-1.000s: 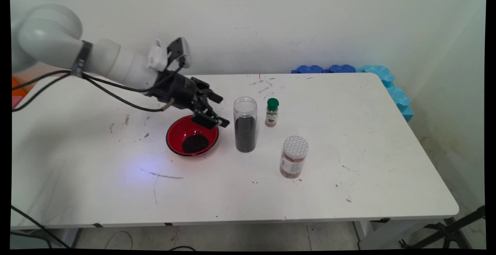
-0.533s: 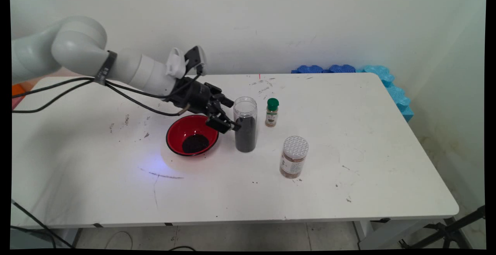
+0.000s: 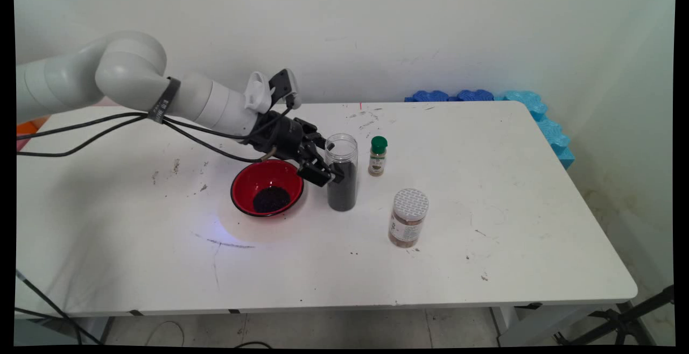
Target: Pick up the black seasoning powder from the table, then pour the black seasoning powder in the red bowl
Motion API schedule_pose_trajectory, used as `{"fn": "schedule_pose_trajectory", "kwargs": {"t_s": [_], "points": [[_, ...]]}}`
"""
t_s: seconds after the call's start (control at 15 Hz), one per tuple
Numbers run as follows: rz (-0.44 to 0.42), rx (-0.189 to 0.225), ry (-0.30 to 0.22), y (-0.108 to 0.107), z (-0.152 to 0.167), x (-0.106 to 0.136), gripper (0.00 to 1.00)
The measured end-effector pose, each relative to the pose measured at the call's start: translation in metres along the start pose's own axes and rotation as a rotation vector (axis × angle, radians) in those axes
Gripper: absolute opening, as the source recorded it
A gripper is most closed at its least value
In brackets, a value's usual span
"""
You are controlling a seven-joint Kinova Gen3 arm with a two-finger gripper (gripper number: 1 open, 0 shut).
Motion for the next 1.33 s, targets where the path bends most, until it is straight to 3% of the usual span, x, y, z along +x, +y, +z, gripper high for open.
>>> {"fn": "schedule_pose_trajectory", "kwargs": {"t_s": [0.2,0.27,0.87,1.33], "points": [[-0.005,-0.004,0.004,0.001,0.003,0.001,1.0],[-0.007,-0.006,0.005,0.001,0.004,0.002,0.0],[-0.008,-0.044,0.024,0.008,0.001,0.006,0.0],[-0.008,-0.061,0.039,0.013,-0.03,0.018,0.0]]}}
